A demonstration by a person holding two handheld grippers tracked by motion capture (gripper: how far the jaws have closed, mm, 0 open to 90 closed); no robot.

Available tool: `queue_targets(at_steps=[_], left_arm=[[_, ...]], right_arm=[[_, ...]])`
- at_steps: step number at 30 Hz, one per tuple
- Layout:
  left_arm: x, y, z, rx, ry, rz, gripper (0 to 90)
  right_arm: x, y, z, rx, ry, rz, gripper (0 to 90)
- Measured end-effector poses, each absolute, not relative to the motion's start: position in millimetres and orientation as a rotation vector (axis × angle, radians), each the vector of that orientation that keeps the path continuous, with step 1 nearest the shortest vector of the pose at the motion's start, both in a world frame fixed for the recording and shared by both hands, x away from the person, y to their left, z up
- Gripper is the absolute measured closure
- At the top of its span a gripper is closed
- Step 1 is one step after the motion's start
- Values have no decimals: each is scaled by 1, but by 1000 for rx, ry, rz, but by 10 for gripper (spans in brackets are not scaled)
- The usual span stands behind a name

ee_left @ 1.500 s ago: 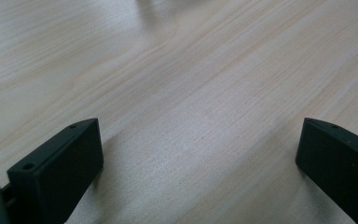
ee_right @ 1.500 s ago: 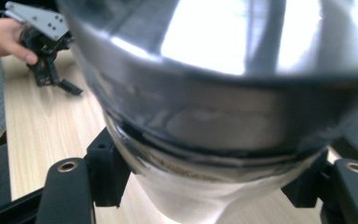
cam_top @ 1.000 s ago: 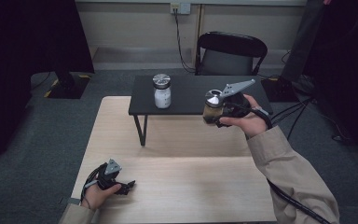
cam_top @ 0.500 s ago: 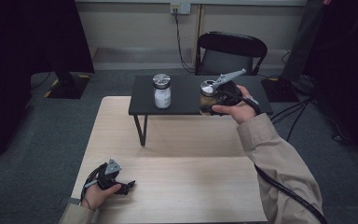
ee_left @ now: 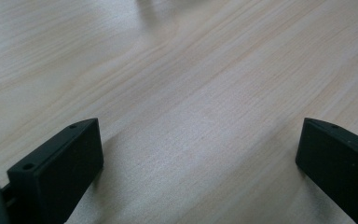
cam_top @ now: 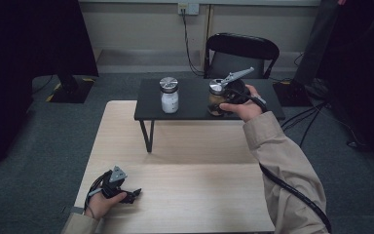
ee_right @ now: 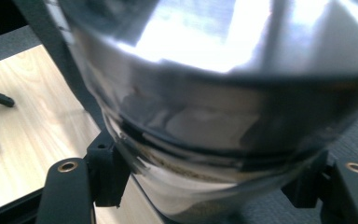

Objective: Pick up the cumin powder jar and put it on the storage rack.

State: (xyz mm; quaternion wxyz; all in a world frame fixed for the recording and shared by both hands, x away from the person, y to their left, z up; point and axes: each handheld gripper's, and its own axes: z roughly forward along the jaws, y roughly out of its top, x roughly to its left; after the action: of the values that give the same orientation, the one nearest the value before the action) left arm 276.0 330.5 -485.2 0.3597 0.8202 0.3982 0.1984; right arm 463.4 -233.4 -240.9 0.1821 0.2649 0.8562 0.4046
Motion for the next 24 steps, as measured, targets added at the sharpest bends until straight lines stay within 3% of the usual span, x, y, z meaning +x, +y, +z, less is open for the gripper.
queue_targets(at_steps=[24], left_arm=[[276,330,-485,2114,1027,512,0]], right_arm=[[478,-233,-243,798,2406,1135,309]])
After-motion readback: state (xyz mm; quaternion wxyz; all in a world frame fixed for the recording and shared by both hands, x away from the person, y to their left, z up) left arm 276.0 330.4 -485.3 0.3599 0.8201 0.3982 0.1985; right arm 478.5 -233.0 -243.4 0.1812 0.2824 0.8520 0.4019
